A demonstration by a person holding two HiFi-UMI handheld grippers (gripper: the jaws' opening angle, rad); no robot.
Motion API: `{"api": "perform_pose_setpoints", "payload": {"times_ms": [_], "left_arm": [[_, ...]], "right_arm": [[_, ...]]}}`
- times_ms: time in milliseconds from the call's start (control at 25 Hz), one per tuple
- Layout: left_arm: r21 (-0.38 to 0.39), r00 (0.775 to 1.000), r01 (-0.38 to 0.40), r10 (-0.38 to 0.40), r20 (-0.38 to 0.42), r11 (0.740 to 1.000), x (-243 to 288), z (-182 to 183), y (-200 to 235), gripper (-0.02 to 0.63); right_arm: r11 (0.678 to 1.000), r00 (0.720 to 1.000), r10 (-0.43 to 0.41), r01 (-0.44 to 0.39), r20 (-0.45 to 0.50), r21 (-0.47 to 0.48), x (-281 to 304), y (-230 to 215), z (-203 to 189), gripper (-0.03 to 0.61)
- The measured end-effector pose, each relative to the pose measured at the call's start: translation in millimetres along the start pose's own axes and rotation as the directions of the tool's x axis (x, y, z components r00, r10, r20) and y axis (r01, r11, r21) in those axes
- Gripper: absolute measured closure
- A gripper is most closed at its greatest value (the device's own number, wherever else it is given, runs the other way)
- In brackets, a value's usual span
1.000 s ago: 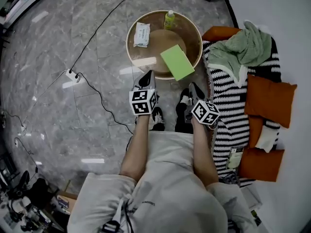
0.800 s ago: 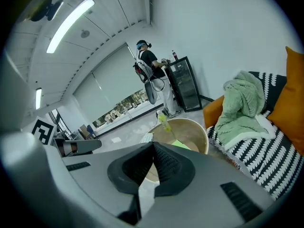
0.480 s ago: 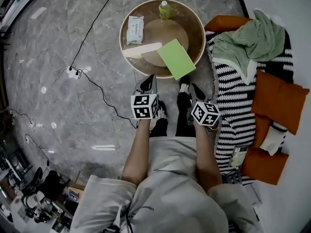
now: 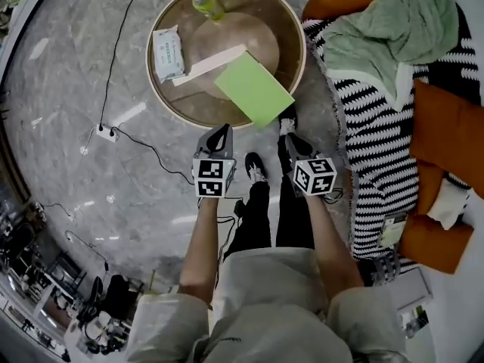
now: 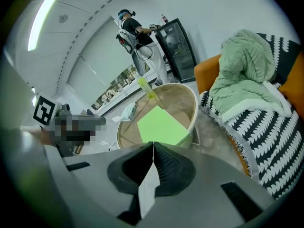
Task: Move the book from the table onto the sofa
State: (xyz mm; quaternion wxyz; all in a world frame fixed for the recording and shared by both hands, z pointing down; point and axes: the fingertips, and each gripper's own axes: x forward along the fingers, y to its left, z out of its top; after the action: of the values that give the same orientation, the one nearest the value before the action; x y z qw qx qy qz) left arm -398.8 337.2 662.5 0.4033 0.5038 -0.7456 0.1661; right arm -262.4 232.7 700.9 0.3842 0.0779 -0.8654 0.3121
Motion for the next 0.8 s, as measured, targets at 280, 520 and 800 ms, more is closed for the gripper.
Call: {"api": "perform_pose_setpoints", "payload": {"times_ms": [280, 520, 800], "left_arm": [[0.06, 0.995, 0.082, -0.078, -0.065, 0.995, 81, -23, -11, 0.604], [0.092, 0.991, 0.09, -0.08, -0.111, 0.992, 131, -37, -4, 0.604], [0.097, 0.989, 0.065, -0.05, -0.141, 0.993, 171, -57, -4, 0.604]], "right_arm": [[0.999, 0.999, 0.05, -0.05, -0.019, -0.005, 50, -39, -21, 0.571], [0.995, 0.997, 0.081, -0.08, -0.008, 0.059, 77, -71, -38, 0.571], [0.987, 0.992, 0.123, -0.12, -0.019, 0.111, 105, -83, -54, 0.484]]}}
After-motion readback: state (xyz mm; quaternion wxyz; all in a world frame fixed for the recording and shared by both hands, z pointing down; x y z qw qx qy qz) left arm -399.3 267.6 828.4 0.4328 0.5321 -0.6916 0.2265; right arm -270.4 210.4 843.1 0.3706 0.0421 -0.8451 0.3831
